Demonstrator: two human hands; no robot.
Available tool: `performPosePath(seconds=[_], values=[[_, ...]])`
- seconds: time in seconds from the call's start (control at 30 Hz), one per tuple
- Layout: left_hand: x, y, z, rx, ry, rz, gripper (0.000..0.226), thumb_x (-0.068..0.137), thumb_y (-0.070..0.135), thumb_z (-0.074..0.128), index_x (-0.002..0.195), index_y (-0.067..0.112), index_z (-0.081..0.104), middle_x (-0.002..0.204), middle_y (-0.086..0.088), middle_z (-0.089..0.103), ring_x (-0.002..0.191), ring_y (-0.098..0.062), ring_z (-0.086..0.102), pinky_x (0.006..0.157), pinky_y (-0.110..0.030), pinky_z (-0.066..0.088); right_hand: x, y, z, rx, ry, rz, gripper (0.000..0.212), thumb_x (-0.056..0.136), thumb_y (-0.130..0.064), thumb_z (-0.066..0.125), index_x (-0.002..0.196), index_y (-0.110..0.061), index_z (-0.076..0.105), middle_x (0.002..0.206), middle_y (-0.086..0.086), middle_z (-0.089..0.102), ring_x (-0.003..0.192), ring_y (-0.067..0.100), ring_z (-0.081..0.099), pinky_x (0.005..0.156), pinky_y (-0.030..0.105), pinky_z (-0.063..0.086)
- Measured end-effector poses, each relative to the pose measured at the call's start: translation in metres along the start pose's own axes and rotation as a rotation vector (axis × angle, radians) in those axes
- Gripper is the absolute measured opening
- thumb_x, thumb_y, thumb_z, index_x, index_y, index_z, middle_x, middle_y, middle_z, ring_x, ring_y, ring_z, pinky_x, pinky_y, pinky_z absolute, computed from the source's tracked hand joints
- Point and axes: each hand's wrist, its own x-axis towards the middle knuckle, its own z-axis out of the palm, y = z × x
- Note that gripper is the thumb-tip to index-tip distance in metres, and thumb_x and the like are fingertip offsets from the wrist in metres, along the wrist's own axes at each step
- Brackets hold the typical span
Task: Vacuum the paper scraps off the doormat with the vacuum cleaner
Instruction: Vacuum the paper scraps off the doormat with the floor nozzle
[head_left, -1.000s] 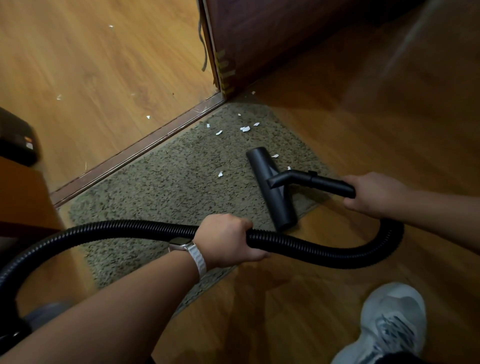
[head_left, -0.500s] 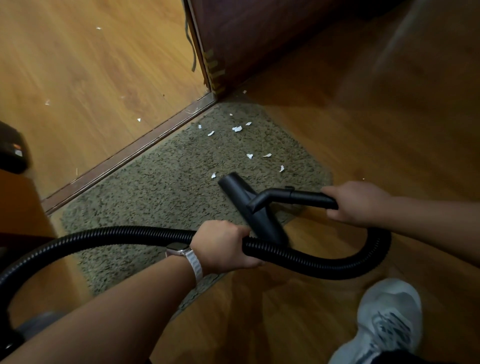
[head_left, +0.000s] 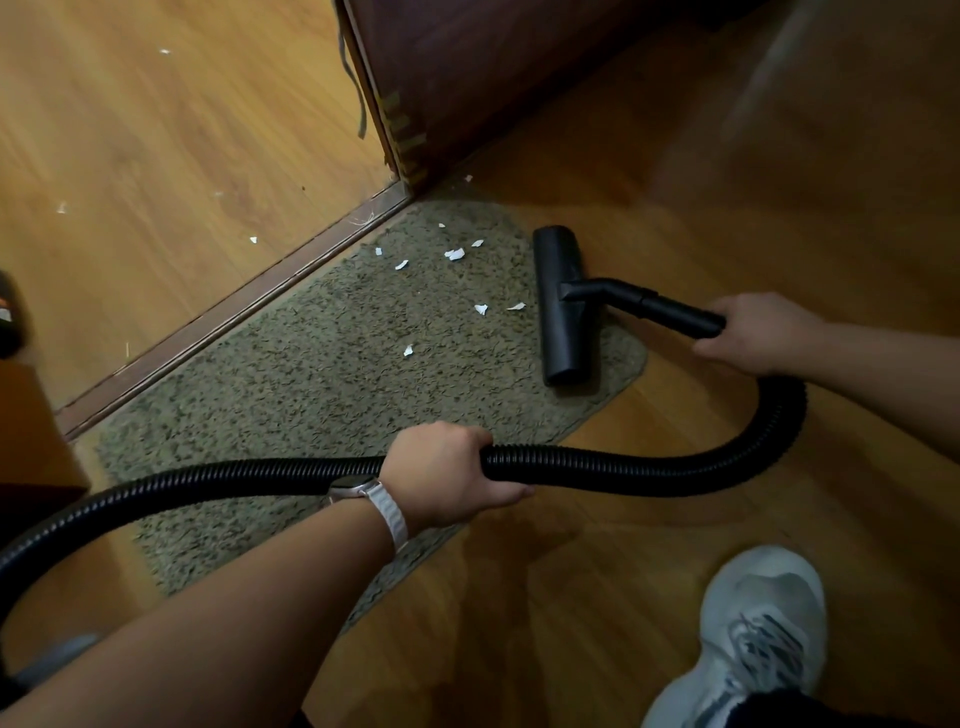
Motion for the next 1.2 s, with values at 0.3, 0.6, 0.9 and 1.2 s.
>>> performPosePath(seconds=[0.3, 0.6, 0.9, 1.2], values=[[0.004, 0.002, 0.005, 0.05, -0.018, 0.041, 0.065, 0.067, 0.089, 0.048, 0.075, 0.025, 0.053, 0.064, 0.01, 0.055, 0.061, -0.011, 0.057, 0.061, -0.029, 0.053, -0.014, -0.021, 0.013, -0.09, -0.1, -0.135, 0.029, 0.095, -0.039, 0.059, 0.119, -0.024, 0.059, 0.083, 0.0, 0.062, 0.069, 0.015, 0.059, 0.05, 0.027, 0.04], [-0.003, 0.0, 0.002, 0.059, -0.033, 0.035, 0.064, 0.069, 0.087, 0.05, 0.077, 0.024, 0.054, 0.065, 0.009, 0.056, 0.062, -0.013, 0.054, 0.06, -0.027, 0.047, -0.014, -0.025, 0.01, -0.022, -0.079, -0.142, 0.034, 0.096, -0.036, 0.059, 0.126, -0.022, 0.058, 0.083, 0.0, 0.061, 0.067, 0.013, 0.057, 0.049, 0.027, 0.038], [-0.003, -0.004, -0.001, 0.01, -0.017, -0.015, 0.064, 0.068, 0.088, 0.049, 0.073, 0.025, 0.051, 0.062, 0.01, 0.053, 0.062, -0.013, 0.058, 0.059, -0.028, 0.051, 0.01, -0.018, 0.007, -0.002, 0.015, -0.016, 0.04, 0.094, -0.043, 0.061, 0.122, -0.014, 0.06, 0.088, 0.006, 0.063, 0.074, 0.022, 0.061, 0.064, 0.035, 0.054], [-0.008, -0.009, 0.002, 0.033, -0.016, 0.002, 0.064, 0.067, 0.09, 0.049, 0.071, 0.026, 0.048, 0.065, 0.01, 0.055, 0.062, -0.012, 0.057, 0.06, -0.029, 0.052, 0.011, -0.061, 0.005, -0.082, -0.024, -0.131, 0.029, 0.095, -0.041, 0.06, 0.112, -0.017, 0.06, 0.082, 0.003, 0.059, 0.068, 0.018, 0.057, 0.054, 0.03, 0.044]])
